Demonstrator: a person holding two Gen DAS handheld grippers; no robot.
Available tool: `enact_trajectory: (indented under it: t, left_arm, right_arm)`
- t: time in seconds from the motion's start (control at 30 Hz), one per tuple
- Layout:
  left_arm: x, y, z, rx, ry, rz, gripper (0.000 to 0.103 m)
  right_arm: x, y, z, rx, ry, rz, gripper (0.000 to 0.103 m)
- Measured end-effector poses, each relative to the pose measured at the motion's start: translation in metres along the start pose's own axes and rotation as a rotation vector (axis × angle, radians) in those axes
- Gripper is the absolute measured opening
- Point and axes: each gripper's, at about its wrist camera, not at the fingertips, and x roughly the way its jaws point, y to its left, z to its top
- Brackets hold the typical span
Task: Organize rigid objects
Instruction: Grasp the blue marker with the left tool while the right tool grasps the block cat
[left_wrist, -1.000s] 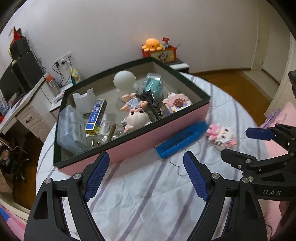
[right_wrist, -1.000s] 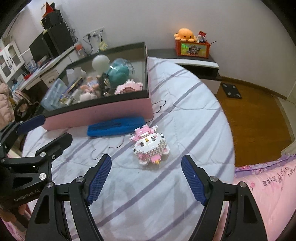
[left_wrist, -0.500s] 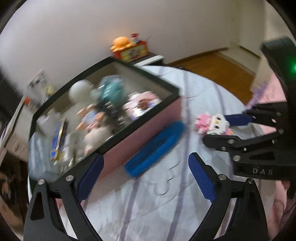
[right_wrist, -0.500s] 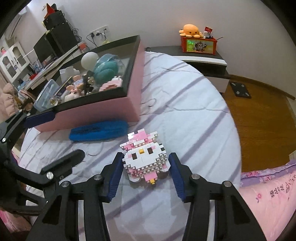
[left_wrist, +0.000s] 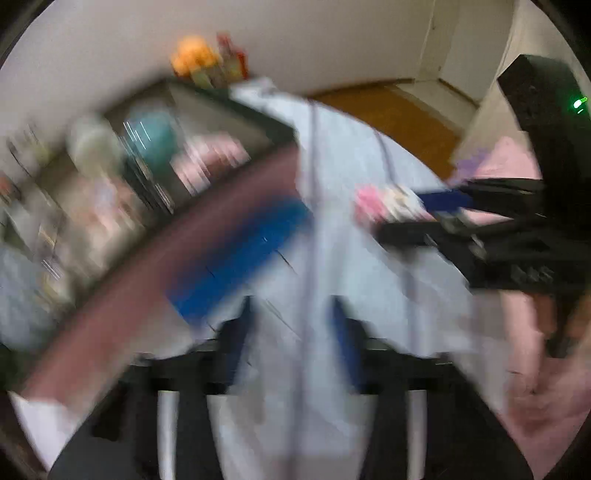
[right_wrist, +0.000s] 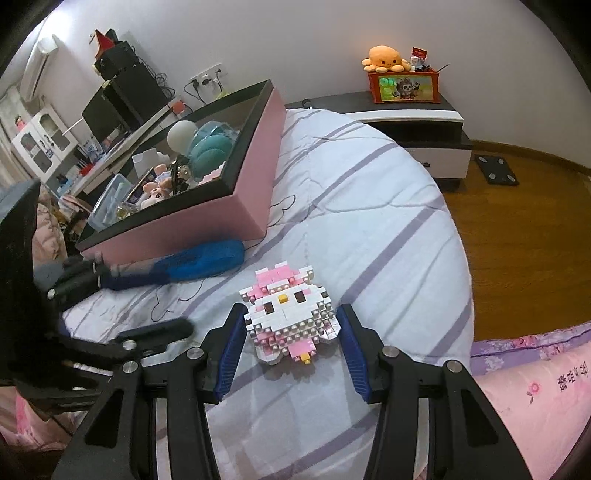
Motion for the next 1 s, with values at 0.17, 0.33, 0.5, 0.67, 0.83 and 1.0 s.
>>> enact_trajectory:
  t: [0.17, 0.33, 0.5, 0.67, 0.83, 1.0]
  left_arm:
    - [-0.007, 0.0, 0.005, -0.005, -0.044, 0.125, 0.025]
    - [-0.007, 0.003, 0.014, -0.003, -0.037, 0.151, 0.025]
    - [-0.005, -0.007, 0.026, 0.035, -0.051, 0.221, 0.031]
    - [-0.009, -0.001, 0.031, 0.051, -0.079, 0.243, 0.056]
    - [0.007, 0.006, 0.039, 0.051, -0.06, 0.174, 0.066]
    - [0.018, 0.001, 0.038, 0.072, -0.061, 0.101, 0.098]
  right_arm:
    - [-0.001, 0.0, 0.0, 0.001, 0.002, -0.012, 0.051]
    - [-0.002, 0.0, -0.001, 0.001, 0.003, -0.024, 0.051]
    - [-0.002, 0.0, -0.001, 0.006, 0.006, -0.022, 0.051]
    - [-0.002, -0.001, 0.0, 0.01, 0.008, -0.017, 0.051]
    - [-0.002, -0.003, 0.0, 0.012, 0.006, -0.011, 0.051]
    - [-0.001, -0.004, 0.001, 0.019, 0.008, -0.004, 0.051]
